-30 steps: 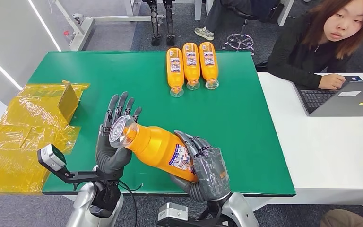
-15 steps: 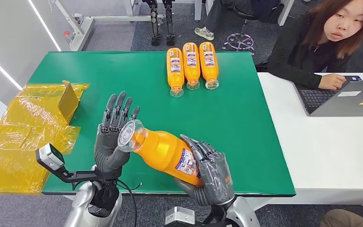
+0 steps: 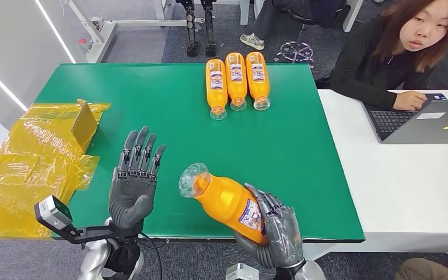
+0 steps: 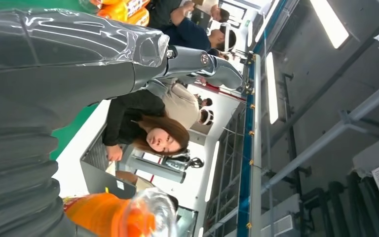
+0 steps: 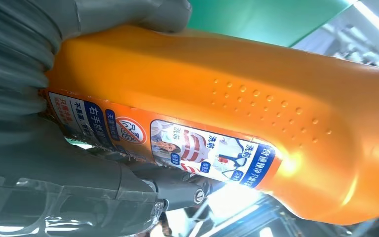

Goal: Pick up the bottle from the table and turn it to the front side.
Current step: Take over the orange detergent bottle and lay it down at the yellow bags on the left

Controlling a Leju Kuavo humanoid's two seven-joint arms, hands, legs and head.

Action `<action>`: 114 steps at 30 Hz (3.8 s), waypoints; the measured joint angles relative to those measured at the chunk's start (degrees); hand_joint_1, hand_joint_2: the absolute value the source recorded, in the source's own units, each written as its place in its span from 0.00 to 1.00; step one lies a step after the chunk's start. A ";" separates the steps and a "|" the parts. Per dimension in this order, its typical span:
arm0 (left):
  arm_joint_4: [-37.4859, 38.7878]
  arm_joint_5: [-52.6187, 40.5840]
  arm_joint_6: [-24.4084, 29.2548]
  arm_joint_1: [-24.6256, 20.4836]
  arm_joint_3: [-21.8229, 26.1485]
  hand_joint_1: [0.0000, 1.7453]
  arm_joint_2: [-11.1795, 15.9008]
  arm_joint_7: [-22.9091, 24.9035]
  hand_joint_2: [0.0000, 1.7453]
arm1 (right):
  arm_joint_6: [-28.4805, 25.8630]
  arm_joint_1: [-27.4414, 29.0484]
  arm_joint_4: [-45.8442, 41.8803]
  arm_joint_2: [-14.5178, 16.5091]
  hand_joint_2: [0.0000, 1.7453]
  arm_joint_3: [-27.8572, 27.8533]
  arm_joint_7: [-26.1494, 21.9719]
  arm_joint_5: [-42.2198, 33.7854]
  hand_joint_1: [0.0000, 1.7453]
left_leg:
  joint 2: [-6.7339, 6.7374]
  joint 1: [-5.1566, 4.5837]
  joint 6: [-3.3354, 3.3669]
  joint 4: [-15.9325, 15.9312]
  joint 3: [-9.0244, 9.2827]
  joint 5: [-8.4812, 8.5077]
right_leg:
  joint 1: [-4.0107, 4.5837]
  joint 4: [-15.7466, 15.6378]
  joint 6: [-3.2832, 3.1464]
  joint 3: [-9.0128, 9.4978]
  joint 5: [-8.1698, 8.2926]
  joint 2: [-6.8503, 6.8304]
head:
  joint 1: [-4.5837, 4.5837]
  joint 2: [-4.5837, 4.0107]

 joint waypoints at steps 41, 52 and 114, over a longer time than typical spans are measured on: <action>-3.11 -2.48 -2.57 -0.38 -7.54 0.00 -2.38 1.96 1.00 | 2.68 -7.25 1.98 3.49 1.00 7.16 -1.16 1.31 1.00 | 0.01 0.00 -0.01 -0.01 0.01 0.02 | 0.00 0.01 -0.01 0.00 0.01 0.00 | 0.00 -0.01; -3.21 -2.03 -1.96 -2.22 -8.21 0.75 -2.37 2.45 1.00 | 4.46 -7.74 1.98 4.67 1.00 8.38 -1.11 -0.38 1.00 | 0.01 0.00 -0.01 -0.01 0.01 0.02 | 0.00 0.02 -0.01 0.00 0.01 0.00 | 0.01 0.00; 1.98 -22.05 18.58 -9.20 -0.63 0.93 -0.66 1.04 1.00 | 5.42 -8.91 -2.08 5.95 0.00 7.43 0.80 0.11 0.00 | 0.01 0.03 -0.06 -0.01 0.03 0.06 | 0.02 0.07 -0.06 -0.01 0.04 0.01 | 0.00 0.00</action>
